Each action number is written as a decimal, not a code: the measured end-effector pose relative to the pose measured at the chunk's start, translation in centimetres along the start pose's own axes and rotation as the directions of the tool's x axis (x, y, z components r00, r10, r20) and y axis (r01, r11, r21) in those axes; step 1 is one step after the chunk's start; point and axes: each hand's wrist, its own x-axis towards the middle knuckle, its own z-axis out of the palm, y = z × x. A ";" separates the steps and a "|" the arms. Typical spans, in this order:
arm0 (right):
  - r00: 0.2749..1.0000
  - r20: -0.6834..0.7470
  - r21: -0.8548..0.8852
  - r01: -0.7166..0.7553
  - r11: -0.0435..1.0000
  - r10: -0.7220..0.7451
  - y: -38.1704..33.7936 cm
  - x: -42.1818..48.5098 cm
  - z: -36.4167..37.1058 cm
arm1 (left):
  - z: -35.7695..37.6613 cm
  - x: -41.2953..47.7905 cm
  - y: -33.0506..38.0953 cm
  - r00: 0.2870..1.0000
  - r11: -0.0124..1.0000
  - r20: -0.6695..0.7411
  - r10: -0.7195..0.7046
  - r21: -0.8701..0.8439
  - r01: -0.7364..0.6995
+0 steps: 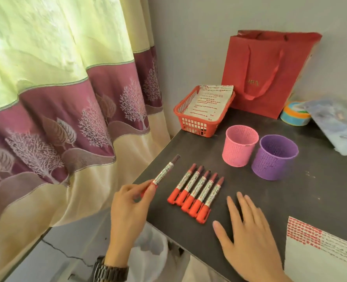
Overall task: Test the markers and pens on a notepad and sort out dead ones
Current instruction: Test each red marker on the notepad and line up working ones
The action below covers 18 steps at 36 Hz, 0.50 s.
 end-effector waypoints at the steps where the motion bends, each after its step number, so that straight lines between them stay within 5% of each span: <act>1: 1.000 -0.009 -0.016 0.003 1.000 -0.003 -0.1 0.1 0.4 | 0.7 0.5 -0.2 1.000 0.999 -0.010 0.001 0.047 -0.001; 9: 1.000 -0.002 -0.014 0.018 1.000 -0.018 0.2 0.8 1.0 | 5.4 1.3 -0.4 0.998 0.937 0.027 -0.053 0.347 0.041; 18: 0.999 0.030 0.000 0.011 1.000 -0.011 0.9 1.3 1.5 | 6.6 0.3 -0.2 0.997 0.920 -0.071 0.012 0.390 0.017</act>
